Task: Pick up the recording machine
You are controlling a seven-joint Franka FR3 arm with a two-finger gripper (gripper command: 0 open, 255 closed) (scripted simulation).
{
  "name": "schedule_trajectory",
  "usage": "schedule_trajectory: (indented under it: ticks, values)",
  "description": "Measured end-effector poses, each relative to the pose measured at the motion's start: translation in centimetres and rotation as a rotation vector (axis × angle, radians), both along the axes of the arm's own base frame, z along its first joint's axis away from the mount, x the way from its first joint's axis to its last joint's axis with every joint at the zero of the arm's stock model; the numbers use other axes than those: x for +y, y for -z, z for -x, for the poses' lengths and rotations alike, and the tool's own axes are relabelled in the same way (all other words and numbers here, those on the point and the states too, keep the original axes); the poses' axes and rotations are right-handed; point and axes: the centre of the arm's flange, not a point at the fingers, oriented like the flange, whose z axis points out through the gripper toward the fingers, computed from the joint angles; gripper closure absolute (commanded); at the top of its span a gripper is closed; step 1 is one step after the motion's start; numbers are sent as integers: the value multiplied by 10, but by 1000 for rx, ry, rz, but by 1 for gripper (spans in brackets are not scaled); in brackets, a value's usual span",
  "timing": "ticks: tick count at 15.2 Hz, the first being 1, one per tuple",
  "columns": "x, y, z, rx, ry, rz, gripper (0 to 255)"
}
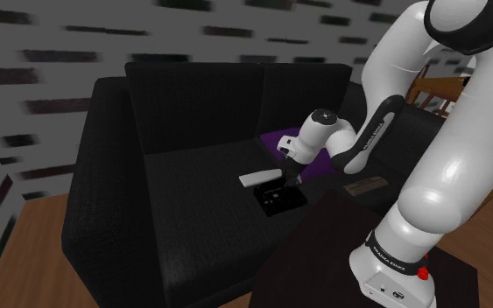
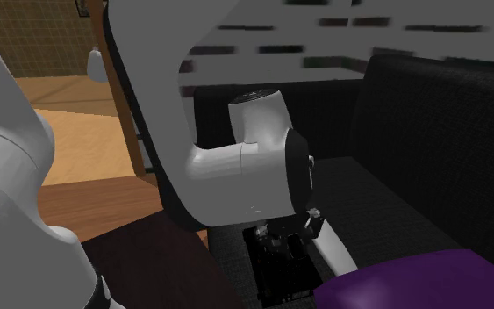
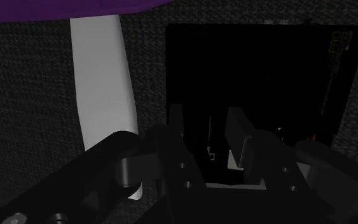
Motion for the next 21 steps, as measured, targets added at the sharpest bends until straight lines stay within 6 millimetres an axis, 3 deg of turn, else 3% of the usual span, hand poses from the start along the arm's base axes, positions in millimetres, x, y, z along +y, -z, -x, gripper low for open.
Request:
schedule_trajectory:
  ticks: [9,21]
  values:
    - [0,-2,0,0,-1,0,255]
    - [0,-63,-2,0,0,1,255]
